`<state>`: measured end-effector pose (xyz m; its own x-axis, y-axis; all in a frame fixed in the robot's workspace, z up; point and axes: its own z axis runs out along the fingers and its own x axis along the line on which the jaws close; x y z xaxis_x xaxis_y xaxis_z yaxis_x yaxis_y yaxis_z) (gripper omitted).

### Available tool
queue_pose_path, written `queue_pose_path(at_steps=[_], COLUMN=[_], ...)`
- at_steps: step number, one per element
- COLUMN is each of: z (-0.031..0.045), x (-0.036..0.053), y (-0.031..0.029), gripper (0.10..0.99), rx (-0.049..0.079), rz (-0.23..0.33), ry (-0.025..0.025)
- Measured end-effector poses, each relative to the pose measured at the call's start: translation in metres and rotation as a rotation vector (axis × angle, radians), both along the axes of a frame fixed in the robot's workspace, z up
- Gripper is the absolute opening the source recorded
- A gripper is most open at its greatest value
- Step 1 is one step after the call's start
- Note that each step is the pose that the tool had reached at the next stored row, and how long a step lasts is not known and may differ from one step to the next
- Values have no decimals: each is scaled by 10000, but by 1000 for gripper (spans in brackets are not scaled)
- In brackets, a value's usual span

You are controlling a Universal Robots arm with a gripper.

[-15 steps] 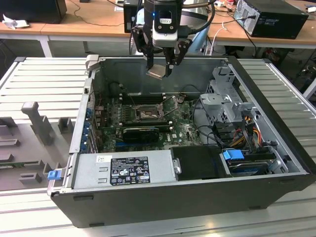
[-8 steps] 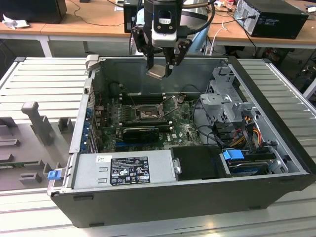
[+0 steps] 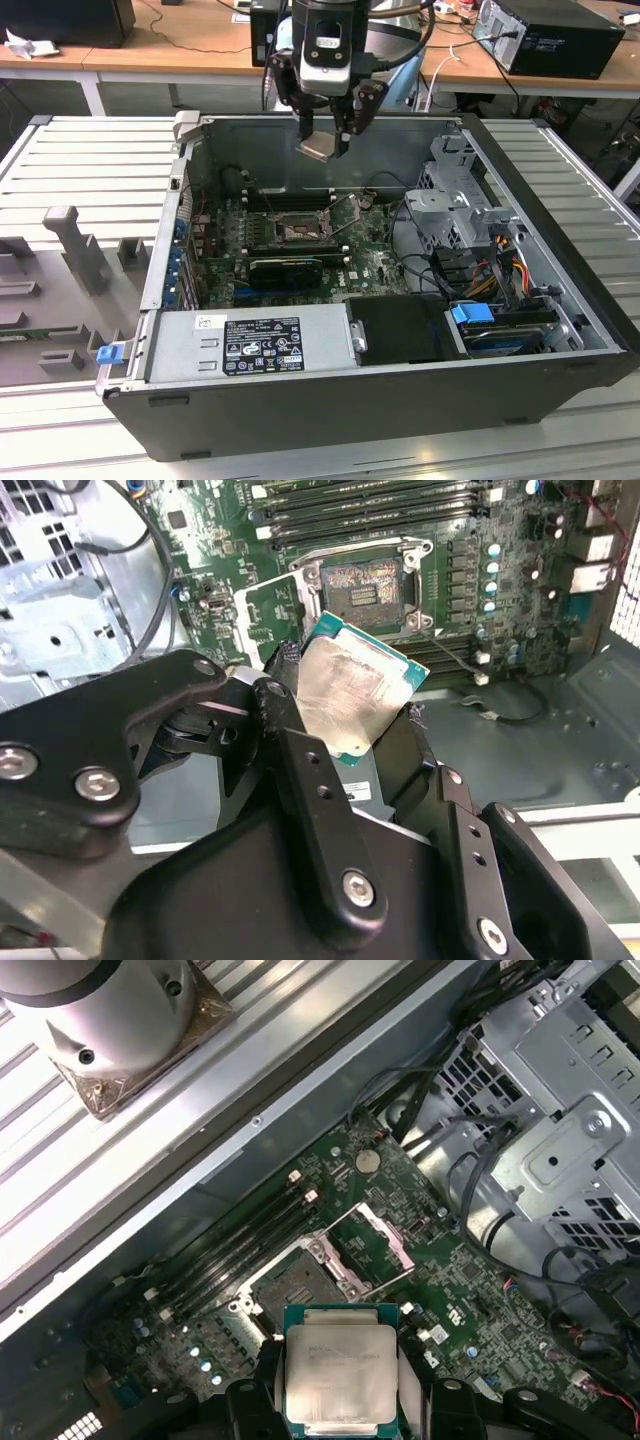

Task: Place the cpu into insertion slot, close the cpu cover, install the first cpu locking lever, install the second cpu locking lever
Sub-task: 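Place the cpu into insertion slot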

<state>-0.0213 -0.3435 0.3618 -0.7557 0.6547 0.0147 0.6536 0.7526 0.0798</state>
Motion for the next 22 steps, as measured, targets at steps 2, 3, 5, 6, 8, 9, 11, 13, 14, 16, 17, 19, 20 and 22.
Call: queue_pose_path(at_steps=[2, 3, 5, 6, 8, 9, 11, 13, 14, 16, 17, 19, 20, 22], z=[-2, -3, -8, -10, -11, -12, -12, -14, -15, -19, -21, -24, -26, -29], x=[0, 0, 0, 0, 0, -2, -12, -38, -38, -38, -38, -38, -38, -38], y=[0, 0, 0, 0, 0, 0, 0, 0, 0, 0, 0, 0, 0, 0], gripper=[541, 541, 541, 541, 541, 541, 541, 541, 541, 541, 541, 541, 541, 541], rx=[0, 1, -2, -3, -4, -3, -3, -4, -3, -2, -2, -4, -7, -14], rz=[-396, -546, -986, -1167, -1432, -1512, -1581, -1644, -1716, -2267, -2641, -2991, -3133, -3467], ry=[0, 0, 0, 0, 1, 1, 1, 1, 0, 0, 0, 0, 0, -1])
